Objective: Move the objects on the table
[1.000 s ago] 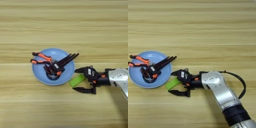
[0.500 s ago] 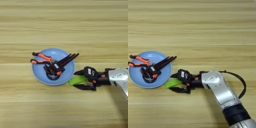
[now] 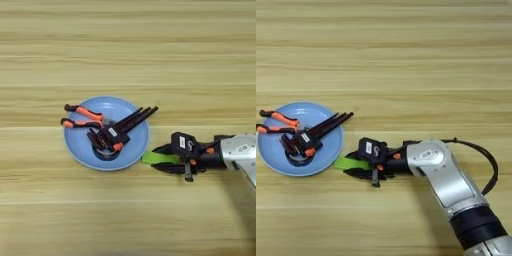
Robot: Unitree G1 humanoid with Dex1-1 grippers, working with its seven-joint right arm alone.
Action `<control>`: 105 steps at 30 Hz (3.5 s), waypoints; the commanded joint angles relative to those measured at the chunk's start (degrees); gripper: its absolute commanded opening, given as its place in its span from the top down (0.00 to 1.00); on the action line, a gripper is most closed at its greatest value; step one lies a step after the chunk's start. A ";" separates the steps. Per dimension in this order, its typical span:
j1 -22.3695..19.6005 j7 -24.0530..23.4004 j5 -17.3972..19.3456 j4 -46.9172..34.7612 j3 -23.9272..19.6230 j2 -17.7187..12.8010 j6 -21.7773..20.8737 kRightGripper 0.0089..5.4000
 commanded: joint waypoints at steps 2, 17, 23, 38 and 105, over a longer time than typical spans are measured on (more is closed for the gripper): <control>-2.72 -0.78 -0.76 -0.87 -1.43 -3.33 0.25 0.74; -1.18 8.26 8.09 -5.67 -6.80 -7.85 -3.22 0.74; -2.72 7.36 13.22 -8.43 -10.05 -6.08 -0.86 0.74; -10.85 -3.42 6.77 -4.47 -3.27 5.39 1.46 0.74; -22.54 -16.09 12.89 4.67 -12.19 19.04 3.05 0.01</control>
